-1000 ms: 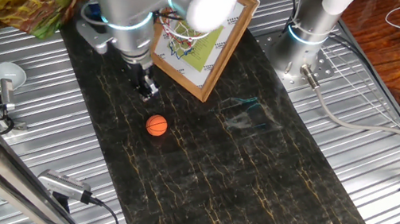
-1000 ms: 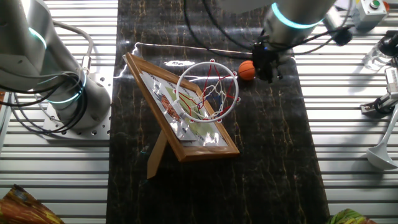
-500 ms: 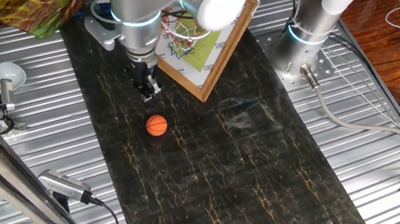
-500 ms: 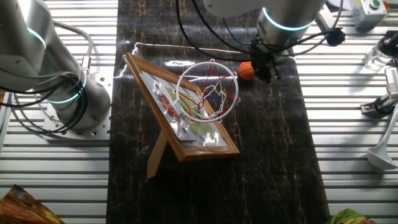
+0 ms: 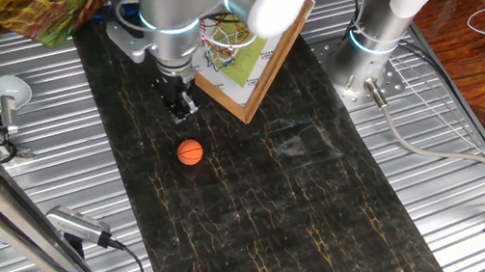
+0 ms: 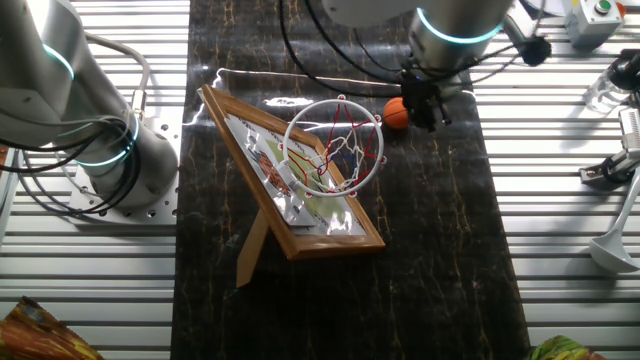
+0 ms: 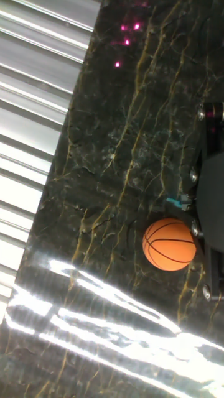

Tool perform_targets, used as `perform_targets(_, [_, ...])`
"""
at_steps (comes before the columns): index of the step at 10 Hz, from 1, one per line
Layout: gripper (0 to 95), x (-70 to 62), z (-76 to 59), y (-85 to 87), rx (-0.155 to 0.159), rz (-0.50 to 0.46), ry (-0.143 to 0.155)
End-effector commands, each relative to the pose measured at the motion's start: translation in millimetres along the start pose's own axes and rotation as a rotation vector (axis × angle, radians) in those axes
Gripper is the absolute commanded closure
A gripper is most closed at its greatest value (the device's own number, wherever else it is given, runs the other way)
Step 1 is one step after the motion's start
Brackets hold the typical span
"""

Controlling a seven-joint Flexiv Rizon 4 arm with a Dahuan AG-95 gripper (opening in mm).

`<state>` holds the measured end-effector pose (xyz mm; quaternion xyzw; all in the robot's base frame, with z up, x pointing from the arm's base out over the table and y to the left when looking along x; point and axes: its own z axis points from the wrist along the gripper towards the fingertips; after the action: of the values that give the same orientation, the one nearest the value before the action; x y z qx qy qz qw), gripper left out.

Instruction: Grab a basketball, release it and shoot it into the basket

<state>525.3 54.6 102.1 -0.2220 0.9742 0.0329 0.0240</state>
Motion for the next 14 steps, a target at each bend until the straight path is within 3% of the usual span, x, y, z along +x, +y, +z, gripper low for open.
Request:
perform_targets(1, [95.0,-1.6,1.4,0.0,-0.055,-0.103,0.026])
perform_targets(2, [76.0,-1.6,1.4,0.0,-0.062,-0.12,0.036])
perform_targets(4, [76.0,-1.6,1.4,0.0,-0.075,-0.151,0.064])
perform_targets(8, [76.0,-4.5,2.0,3.9,-0.089,-0.215,0.07])
perform_targets(9, [57.0,-6.7,3.2,8.3,-0.092,-0.218,0.069])
perform_targets(10, [57.0,-7.8,5.6,17.0,-0.095,-0.219,0.065])
perform_targets(11, [38.0,-7.1,6.6,22.4,-0.099,-0.216,0.062])
perform_targets(12, [38.0,-4.7,8.2,35.1,-0.097,-0.22,0.064])
perform_targets(13, [19.0,-3.2,10.0,42.0,-0.094,-0.211,0.066])
perform_targets(14, [19.0,-2.0,12.4,47.1,-0.096,-0.206,0.064])
